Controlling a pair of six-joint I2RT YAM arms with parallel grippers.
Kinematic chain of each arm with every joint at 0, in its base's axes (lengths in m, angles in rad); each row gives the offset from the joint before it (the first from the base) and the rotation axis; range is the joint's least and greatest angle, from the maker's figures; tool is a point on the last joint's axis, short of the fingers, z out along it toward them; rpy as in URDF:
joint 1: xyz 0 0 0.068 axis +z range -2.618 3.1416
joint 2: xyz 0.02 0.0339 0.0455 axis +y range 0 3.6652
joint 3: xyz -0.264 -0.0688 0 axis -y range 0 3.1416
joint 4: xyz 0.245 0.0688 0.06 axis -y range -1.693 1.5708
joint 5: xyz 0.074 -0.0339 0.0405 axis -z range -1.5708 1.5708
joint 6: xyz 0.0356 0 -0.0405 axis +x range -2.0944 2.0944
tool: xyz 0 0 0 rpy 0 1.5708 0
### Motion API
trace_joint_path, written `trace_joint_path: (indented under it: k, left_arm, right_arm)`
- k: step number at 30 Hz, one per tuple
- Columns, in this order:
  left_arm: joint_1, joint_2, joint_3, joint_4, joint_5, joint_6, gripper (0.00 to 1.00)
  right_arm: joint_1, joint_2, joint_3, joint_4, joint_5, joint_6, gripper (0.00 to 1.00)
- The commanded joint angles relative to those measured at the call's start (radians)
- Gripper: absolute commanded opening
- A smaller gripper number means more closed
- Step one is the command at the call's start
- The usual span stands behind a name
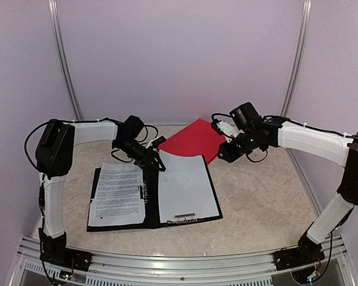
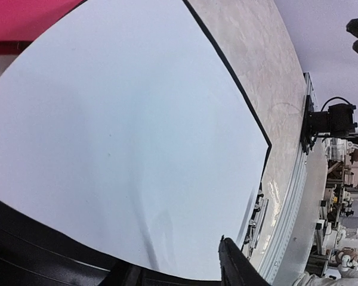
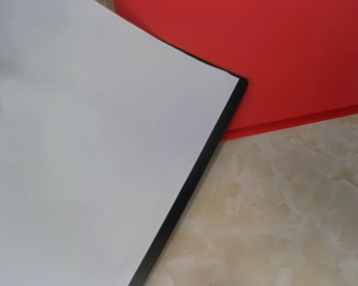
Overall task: Put the files into the folder
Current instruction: Insert the file into the spring clip on the folder.
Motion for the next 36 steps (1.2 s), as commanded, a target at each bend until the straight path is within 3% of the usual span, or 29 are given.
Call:
trace_joint_path:
  k: [1, 7, 8, 9, 10, 14, 19, 23, 28, 36]
  left_arm:
    - [-0.005, -0.08, -0.063, 0.023, -0.07, 0.011, 0.47]
    - [-0.008, -0.195, -0.195, 0.074, -0.183, -0.017, 0.65]
    - [-0.009, -0.216, -0.22, 0.086, -0.203, -0.027, 0.71]
    - [-0.011, -0.233, -0.254, 0.097, -0.223, -0.034, 0.95]
    - [-0.013, -0.26, -0.269, 0.114, -0.241, -0.039, 0.98]
    - [-0.033, -0.34, -0.362, 0.184, -0.335, -0.075, 0.99]
    - [-0.086, -0.435, -0.432, 0.238, -0.573, -0.109, 0.99]
    - [-0.119, -0.512, -0.469, 0.264, -0.755, -0.173, 0.99]
    - [-0.122, -0.558, -0.473, 0.229, -0.884, -0.281, 0.99]
    - [-0.145, -0.718, -0.626, 0.29, -1.037, -0.357, 0.99]
  right_arm:
    - [-0.004, -0.006, -0.015, 0.0, -0.013, 0.005, 0.2]
    - [-0.003, 0.0, -0.016, -0.001, -0.019, 0.005, 0.2]
    - [-0.001, 0.002, -0.017, 0.0, -0.022, 0.006, 0.2]
    - [0.001, 0.002, -0.017, 0.0, -0.025, 0.004, 0.2]
    - [0.007, 0.002, -0.018, 0.002, -0.023, 0.002, 0.21]
    - [0.059, 0.0, -0.02, 0.005, 0.015, 0.0, 0.22]
    - [0.172, -0.005, -0.022, 0.007, 0.078, 0.001, 0.27]
    - [0.276, 0.01, -0.024, 0.005, 0.13, 0.003, 0.39]
    - [0.371, 0.02, -0.052, 0.032, 0.148, 0.038, 0.42]
    - [0.462, 0.035, -0.093, 0.062, 0.18, 0.058, 0.42]
